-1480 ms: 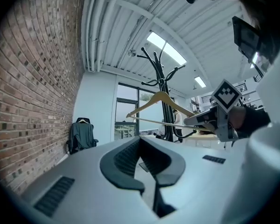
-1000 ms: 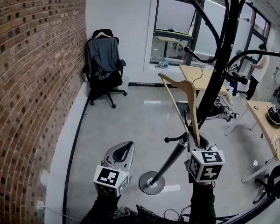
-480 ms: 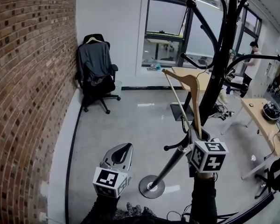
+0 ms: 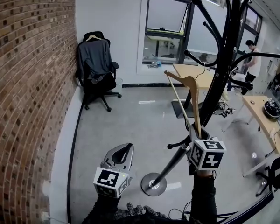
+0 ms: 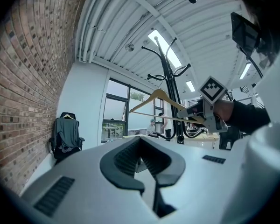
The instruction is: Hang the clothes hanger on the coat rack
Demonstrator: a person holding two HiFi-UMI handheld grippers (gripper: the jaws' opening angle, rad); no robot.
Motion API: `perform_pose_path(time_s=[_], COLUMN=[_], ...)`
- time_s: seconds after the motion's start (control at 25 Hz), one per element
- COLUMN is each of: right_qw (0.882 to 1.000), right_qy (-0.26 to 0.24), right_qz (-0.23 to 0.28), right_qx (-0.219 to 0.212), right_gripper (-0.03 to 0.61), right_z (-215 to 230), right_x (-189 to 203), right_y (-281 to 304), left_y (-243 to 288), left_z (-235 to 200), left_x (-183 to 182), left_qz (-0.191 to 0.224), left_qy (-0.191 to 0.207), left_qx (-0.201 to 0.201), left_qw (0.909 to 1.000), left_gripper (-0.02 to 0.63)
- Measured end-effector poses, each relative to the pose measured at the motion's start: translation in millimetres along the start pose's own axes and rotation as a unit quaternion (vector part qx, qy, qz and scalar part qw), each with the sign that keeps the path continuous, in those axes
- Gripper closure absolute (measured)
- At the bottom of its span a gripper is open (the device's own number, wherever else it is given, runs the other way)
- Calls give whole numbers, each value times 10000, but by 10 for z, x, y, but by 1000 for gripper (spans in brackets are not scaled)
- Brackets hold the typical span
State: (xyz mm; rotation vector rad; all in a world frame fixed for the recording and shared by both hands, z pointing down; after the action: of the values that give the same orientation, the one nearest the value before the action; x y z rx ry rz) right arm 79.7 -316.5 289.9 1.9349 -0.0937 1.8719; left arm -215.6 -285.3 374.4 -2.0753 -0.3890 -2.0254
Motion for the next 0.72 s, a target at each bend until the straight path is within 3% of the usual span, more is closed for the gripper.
perform_pose_path(time_s=[0.4,0.6,0.72], right_qw=[9996,9984,9965], right_qy=[-243,-497,-662], right_qz=[90,176,490], right_qx=[-144,-217,-164], right_gripper=[541,477,462], right_z=[-29,-95,-88], right_x=[-7,-61,-128], right_y=[-16,-86,-216], left_y=[-42,-52,-56], left_z=[38,95,186], left_x=[-30,-56,-69], left_qz=[6,30,41], left_qy=[60,117,159], left_qx=[35,62,104], left_qw=[10000,9999,9998], left_gripper=[606,606,606])
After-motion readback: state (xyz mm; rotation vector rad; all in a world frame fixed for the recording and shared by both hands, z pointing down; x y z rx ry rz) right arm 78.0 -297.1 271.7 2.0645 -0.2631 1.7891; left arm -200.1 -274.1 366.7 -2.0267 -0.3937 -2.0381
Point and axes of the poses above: the fingertips, and each gripper's own axes: y forward along the fingers, z to its right, x out of its underside, the point moved 10 cm from there along -y, backward along the fingers, and after that the axes turned 14 degrees about -x, right-handed, at the moved point
